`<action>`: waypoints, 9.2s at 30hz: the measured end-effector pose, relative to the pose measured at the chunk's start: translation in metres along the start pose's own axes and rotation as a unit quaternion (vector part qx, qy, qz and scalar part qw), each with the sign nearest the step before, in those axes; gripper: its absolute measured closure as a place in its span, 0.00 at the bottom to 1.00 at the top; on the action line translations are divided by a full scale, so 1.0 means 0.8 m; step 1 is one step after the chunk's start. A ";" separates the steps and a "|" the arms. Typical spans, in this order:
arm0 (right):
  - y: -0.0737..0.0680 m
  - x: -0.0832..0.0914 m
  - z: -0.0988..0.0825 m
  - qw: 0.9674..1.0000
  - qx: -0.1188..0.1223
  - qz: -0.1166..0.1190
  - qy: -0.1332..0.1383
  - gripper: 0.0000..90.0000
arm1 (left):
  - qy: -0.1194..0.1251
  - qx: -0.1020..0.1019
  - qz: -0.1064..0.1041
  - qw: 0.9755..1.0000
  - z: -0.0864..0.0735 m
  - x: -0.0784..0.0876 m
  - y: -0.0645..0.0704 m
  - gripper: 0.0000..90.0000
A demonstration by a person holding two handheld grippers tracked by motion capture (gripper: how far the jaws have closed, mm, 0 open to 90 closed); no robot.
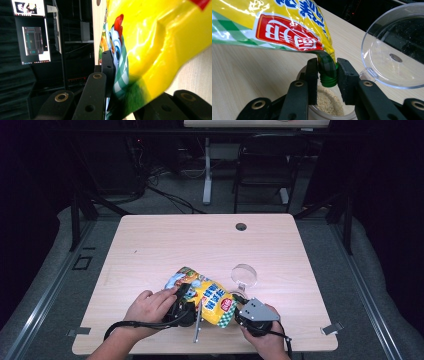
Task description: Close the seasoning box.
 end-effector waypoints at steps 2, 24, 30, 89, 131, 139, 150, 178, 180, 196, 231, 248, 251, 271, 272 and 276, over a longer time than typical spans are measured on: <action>0.000 0.000 0.000 1.000 0.000 0.001 0.000 0.79 | 0.000 0.004 -0.004 1.000 -0.001 0.000 0.001 0.96; -0.001 -0.002 0.001 1.000 0.002 -0.001 0.002 0.79 | 0.021 0.091 -0.034 0.995 -0.013 -0.013 0.022 0.95; -0.001 -0.002 0.001 1.000 0.003 -0.002 0.001 0.79 | 0.025 0.111 -0.042 0.993 -0.016 -0.017 0.030 0.95; 0.004 -0.002 -0.002 0.999 -0.024 -0.003 0.025 0.66 | 0.080 0.300 -0.193 0.931 -0.045 -0.042 0.053 0.97; 0.006 -0.003 -0.005 0.999 -0.022 -0.008 0.022 0.68 | 0.121 0.467 -0.252 0.839 -0.094 -0.063 0.043 0.97; 0.007 -0.004 -0.005 0.999 -0.026 -0.009 0.023 0.68 | 0.124 0.508 -0.271 0.808 -0.112 -0.071 0.044 0.95; 0.008 -0.004 -0.005 0.999 -0.026 -0.010 0.024 0.68 | 0.116 0.536 -0.288 0.785 -0.132 -0.072 0.049 0.89; 0.007 -0.004 -0.003 0.999 -0.043 0.018 0.021 0.63 | 0.138 0.596 -0.292 0.735 -0.160 -0.065 0.052 0.49; 0.007 -0.004 -0.003 0.999 -0.043 0.019 0.020 0.63 | 0.138 0.595 -0.290 0.737 -0.160 -0.065 0.053 0.48; 0.013 0.007 0.002 0.997 -0.062 0.031 0.024 0.62 | 0.142 0.597 -0.277 0.739 -0.169 -0.040 0.055 0.44; 0.048 0.036 0.005 0.990 -0.121 0.070 0.004 0.59 | 0.135 0.603 -0.264 0.740 -0.193 -0.015 0.061 0.45; 0.076 0.047 -0.001 0.987 -0.154 0.055 0.003 0.48 | 0.138 0.600 -0.269 0.741 -0.191 -0.018 0.062 0.46; 0.079 0.048 -0.003 0.985 -0.162 0.056 0.001 0.48 | 0.143 0.599 -0.273 0.739 -0.192 -0.016 0.061 0.49; 0.099 0.044 -0.002 0.984 -0.171 0.038 -0.031 0.56 | 0.135 0.603 -0.264 0.740 -0.196 -0.017 0.060 0.53; 0.101 0.044 -0.001 0.984 -0.170 0.037 -0.035 0.56 | 0.134 0.603 -0.265 0.741 -0.195 -0.017 0.060 0.53; 0.109 0.045 0.003 0.984 -0.167 0.030 -0.043 0.54 | 0.135 0.606 -0.266 0.738 -0.194 -0.018 0.061 0.53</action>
Point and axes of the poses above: each handheld gripper's, and its own axes: x roughly backward along the jaws, z roughly out of its top, y roughly to its right, the point moved 4 cm from there along -x, roughly forward along the jaws, and after that the axes turned 3 degrees about x, right-handed, at the moved point
